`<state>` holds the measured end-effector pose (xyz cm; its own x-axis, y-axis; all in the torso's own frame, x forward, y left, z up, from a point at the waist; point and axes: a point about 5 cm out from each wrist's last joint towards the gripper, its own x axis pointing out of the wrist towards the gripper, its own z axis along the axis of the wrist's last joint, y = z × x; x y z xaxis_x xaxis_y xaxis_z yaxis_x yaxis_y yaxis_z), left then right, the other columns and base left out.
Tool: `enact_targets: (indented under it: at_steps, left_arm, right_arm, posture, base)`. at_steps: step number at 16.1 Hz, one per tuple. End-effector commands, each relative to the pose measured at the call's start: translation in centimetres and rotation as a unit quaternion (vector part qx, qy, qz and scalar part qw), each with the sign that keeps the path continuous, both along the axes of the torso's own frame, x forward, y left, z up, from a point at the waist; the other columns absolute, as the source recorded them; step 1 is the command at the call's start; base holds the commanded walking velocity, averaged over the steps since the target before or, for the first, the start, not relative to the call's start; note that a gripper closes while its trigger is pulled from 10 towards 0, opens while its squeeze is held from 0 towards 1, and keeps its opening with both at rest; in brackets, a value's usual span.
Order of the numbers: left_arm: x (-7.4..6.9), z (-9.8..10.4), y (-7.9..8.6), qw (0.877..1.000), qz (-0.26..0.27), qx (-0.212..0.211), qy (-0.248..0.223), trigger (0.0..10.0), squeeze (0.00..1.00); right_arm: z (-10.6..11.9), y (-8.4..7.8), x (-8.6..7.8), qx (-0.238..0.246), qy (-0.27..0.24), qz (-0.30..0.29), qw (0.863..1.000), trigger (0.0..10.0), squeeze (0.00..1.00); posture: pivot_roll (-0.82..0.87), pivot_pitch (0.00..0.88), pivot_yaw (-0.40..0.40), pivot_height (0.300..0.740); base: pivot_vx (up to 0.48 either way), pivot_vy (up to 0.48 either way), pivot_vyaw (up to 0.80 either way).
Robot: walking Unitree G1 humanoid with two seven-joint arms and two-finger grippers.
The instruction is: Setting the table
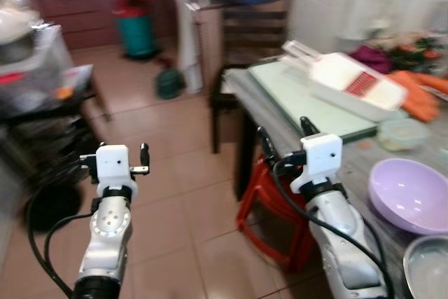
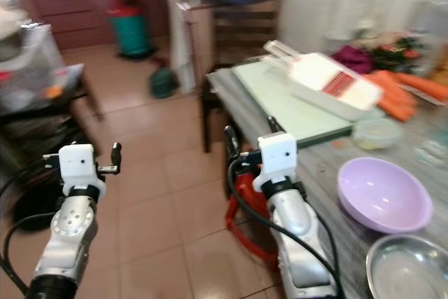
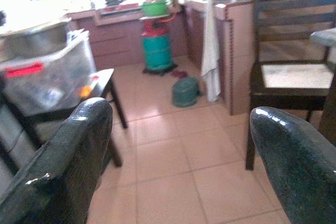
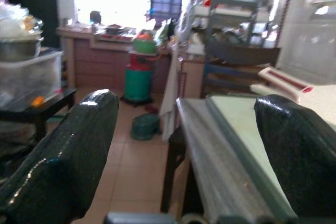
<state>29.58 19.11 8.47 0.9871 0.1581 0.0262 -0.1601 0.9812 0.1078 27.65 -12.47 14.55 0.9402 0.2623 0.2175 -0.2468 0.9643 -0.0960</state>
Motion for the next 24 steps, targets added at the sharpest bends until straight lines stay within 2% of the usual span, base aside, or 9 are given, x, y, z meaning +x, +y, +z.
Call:
enact_targets:
  at_steps: [1,5,11,19,24]
  left_arm:
    - [0.0,-0.1,-0.2,1.000,-0.003,0.006,0.002,10.0,0.00]
    - [-0.1,-0.7,0.1,1.000,0.003,0.006,0.014,10.0,0.00]
    - [0.0,-1.1,0.5,1.000,0.012,0.006,0.026,10.0,0.00]
    - [0.5,-1.3,0.4,0.999,0.011,0.013,0.032,10.0,0.00]
    - [0.3,-1.6,0.6,0.999,0.019,0.014,0.036,10.0,0.00]
  right_arm:
    - [0.1,-0.1,0.2,0.009,0.001,0.001,1.000,10.0,0.00]
    - [-0.1,-0.2,0.4,0.020,0.011,-0.001,1.000,10.0,0.00]
    - [-0.1,0.1,0.5,0.023,0.012,0.010,1.000,10.0,0.00]
    - [-0.1,0.1,0.2,0.030,0.011,0.010,0.999,10.0,0.00]
    - [-0.4,0.1,0.2,0.037,0.017,0.011,0.999,10.0,0.00]
  posture:
    - [0.02,0.000,-0.014,0.740]
    - [0.03,0.000,-0.017,0.740]
    - [0.03,0.000,-0.008,0.740]
    - [0.01,0.000,0.006,0.740]
    - [0.02,0.000,0.000,0.740]
  base:
    - [0.000,0.000,0.00]
    - [0.000,0.000,0.00]
    - [0.000,0.294,0.00]
    - [0.000,0.000,0.40]
    - [0.000,0.423,0.54]
